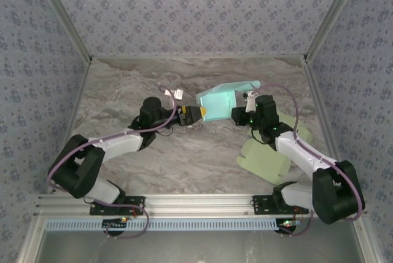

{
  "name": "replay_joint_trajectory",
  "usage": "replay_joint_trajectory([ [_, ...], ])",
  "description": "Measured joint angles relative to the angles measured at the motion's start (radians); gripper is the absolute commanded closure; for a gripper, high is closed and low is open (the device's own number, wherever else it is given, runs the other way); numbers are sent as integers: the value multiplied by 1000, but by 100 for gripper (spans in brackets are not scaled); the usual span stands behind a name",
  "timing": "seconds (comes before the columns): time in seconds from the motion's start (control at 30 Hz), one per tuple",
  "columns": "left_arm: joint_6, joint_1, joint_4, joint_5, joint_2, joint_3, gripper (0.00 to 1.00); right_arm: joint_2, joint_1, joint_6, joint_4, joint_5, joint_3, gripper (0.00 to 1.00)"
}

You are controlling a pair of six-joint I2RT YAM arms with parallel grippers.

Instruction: Fold the paper box

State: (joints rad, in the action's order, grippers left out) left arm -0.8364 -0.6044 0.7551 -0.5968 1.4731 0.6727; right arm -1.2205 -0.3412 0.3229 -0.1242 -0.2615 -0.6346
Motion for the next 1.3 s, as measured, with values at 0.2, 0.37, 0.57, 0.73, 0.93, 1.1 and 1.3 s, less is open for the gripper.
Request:
replay_joint_trajectory([
  [0.2,-1,0,12,-12,35,18,40,-19,-20,3,7,-9,-3,86],
  [0.37,0,1,3,-14,54,24,53,-28,-43,2,21,3,-10,84],
  [0.57,16,2,-44,3,62,42,65,-29,-70,-26,43,31,-19,65],
  [0.73,31,9,-77,6,56,49,66,-16,-19,-14,16,-114,-11,45],
  [0.93,-4,75,-98,-55,39,50,62,114,111,116,-105,-316,66,13],
  [1.1,-48,103,-114,-130,-14,69,62,148,220,212,-98,-495,53,13],
  [1.3,-111,103,-108,-204,-62,102,61,96,240,366,-257,-688,64,16],
])
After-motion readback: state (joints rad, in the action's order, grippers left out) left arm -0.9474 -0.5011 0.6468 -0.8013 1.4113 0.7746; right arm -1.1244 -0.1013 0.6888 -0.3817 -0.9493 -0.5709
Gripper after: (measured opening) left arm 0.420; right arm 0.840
